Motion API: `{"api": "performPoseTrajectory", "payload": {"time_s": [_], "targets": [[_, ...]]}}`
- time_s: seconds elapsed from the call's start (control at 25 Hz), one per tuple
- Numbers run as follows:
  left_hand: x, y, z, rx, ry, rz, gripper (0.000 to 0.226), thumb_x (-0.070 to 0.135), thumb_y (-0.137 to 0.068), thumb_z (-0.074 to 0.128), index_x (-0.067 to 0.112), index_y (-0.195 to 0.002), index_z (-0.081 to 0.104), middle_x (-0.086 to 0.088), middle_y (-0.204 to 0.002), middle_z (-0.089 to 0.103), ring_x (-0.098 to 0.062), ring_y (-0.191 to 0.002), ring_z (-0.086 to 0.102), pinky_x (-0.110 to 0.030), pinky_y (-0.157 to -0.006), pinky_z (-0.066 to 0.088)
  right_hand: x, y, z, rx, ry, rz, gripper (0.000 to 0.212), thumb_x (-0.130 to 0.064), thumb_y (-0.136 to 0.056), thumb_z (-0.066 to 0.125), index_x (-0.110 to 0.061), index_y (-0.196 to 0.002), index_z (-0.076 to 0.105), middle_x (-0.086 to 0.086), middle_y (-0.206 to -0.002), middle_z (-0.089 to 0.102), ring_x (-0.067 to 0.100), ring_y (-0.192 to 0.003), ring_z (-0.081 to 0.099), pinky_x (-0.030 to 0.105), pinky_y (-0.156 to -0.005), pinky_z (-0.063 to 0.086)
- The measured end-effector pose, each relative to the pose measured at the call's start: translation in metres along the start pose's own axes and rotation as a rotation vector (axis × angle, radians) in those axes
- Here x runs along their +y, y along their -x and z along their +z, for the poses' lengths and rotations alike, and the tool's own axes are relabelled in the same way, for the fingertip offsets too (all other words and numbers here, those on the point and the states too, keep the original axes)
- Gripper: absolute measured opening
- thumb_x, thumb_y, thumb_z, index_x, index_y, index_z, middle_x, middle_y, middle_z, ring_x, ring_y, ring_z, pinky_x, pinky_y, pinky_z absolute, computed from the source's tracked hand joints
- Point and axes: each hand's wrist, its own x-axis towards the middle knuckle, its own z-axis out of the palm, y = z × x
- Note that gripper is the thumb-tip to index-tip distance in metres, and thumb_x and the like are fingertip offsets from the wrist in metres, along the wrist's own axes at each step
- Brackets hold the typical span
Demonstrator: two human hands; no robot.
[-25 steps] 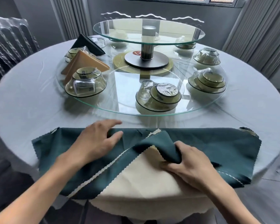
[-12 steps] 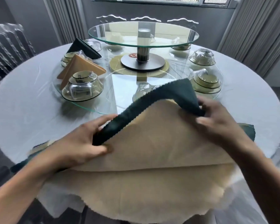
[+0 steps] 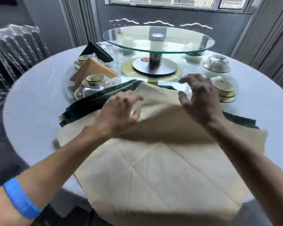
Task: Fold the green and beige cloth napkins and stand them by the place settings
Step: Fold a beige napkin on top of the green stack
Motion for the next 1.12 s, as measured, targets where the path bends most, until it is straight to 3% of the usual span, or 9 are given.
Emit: {"api": "performPoseTrajectory", "payload": {"time_s": [0.12,0.24,0.4,0.48,0.64,0.84,1.0,1.04,1.12], "targets": [[0.008,0.08,0.024,-0.203,0.155,0.172,0.023,0.035,-0.089,0.056,0.027,-0.105,0.07,0.011,-0.109,0.067,-0.011,-0.096,0.062,-0.037,-0.084,0.053,-0.003,0.092,0.015,-0.093,-0.119,-0.058,0.02,-0.019,-0.079,0.06,-0.02,-0.098,0.068,-0.002,-0.108,0.067,0.028,-0.102,0.058,0.044,-0.086,0.046],[-0.006,0.137,0.029,-0.369,0.318,0.225,0.022,0.041,-0.092,0.064,0.032,-0.111,0.07,0.018,-0.127,0.06,0.001,-0.119,0.051,-0.028,-0.097,0.045,0.006,0.157,0.022,-0.288,-0.176,-0.021,0.027,-0.03,-0.087,0.058,-0.023,-0.112,0.067,-0.005,-0.124,0.063,0.02,-0.114,0.056,0.034,-0.097,0.042],[-0.024,0.169,0.011,-0.551,0.354,0.282,0.058,0.056,-0.084,0.071,0.047,-0.137,0.051,0.026,-0.156,0.028,-0.002,-0.147,0.021,-0.026,-0.119,0.015,0.017,0.18,0.023,-0.51,-0.026,-0.071,0.053,-0.054,-0.095,0.03,-0.032,-0.139,0.051,-0.007,-0.15,0.044,0.016,-0.14,0.037,0.033,-0.111,0.023],[-0.027,0.175,0.012,-0.603,0.207,0.403,0.074,0.044,-0.082,0.073,0.046,-0.146,0.037,0.024,-0.161,0.018,-0.004,-0.15,0.011,-0.031,-0.122,0.005,0.017,0.179,0.023,-0.549,-0.002,-0.06,0.059,-0.058,-0.093,0.023,-0.035,-0.144,0.044,-0.009,-0.154,0.036,0.013,-0.144,0.028,0.033,-0.116,0.019],[-0.024,0.185,0.011,-0.575,0.054,0.498,0.091,0.007,-0.069,0.071,0.037,-0.147,0.037,0.017,-0.161,0.024,-0.008,-0.15,0.017,-0.036,-0.12,0.014,0.016,0.176,0.023,-0.583,-0.009,-0.045,0.064,-0.061,-0.091,0.019,-0.038,-0.146,0.038,-0.012,-0.156,0.03,0.009,-0.146,0.021,0.029,-0.117,0.012],[-0.017,0.193,0.008,-0.413,-0.037,0.595,0.062,0.01,-0.081,0.061,0.031,-0.136,0.043,0.004,-0.154,0.041,-0.019,-0.143,0.038,-0.042,-0.11,0.041,0.015,0.179,0.023,-0.555,0.022,-0.055,0.06,-0.057,-0.093,0.021,-0.035,-0.146,0.04,-0.01,-0.156,0.033,0.011,-0.145,0.023,0.031,-0.117,0.014],[-0.02,0.196,0.017,-0.449,-0.121,0.549,0.102,-0.004,-0.063,0.075,0.033,-0.147,0.031,-0.002,-0.159,0.031,-0.02,-0.146,0.03,-0.046,-0.114,0.03,0.016,0.178,0.022,-0.569,-0.006,-0.036,0.062,-0.059,-0.092,0.02,-0.035,-0.146,0.04,-0.01,-0.156,0.032,0.01,-0.146,0.023,0.033,-0.118,0.016],[-0.022,0.196,0.018,-0.451,-0.099,0.531,0.105,-0.009,-0.06,0.073,0.033,-0.147,0.032,-0.001,-0.16,0.029,-0.019,-0.148,0.026,-0.046,-0.116,0.025,0.017,0.178,0.021,-0.574,-0.01,-0.037,0.063,-0.06,-0.091,0.019,-0.036,-0.146,0.039,-0.011,-0.156,0.031,0.009,-0.146,0.022,0.033,-0.118,0.015],[-0.026,0.197,0.016,-0.441,0.057,0.466,0.088,-0.004,-0.067,0.071,0.034,-0.141,0.042,0.007,-0.158,0.034,-0.013,-0.148,0.025,-0.042,-0.118,0.021,0.017,0.178,0.021,-0.591,-0.009,-0.039,0.065,-0.061,-0.09,0.017,-0.037,-0.147,0.037,-0.013,-0.157,0.028,0.007,-0.147,0.019,0.031,-0.119,0.012]]}}
